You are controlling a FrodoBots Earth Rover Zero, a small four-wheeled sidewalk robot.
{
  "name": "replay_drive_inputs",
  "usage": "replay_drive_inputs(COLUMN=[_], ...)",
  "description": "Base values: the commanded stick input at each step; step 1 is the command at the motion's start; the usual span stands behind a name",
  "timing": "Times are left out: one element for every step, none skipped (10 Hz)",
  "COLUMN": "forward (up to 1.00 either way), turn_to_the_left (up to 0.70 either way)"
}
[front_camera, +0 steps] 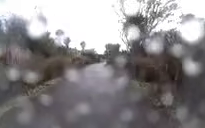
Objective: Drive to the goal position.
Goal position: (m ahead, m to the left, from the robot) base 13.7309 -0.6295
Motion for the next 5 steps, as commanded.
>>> replay_drive_inputs(forward=[1.0, 1.0, 1.0, 1.0, 1.0], turn_to_the_left=[0.0, 0.0, 0.0, 0.0, 0.0])
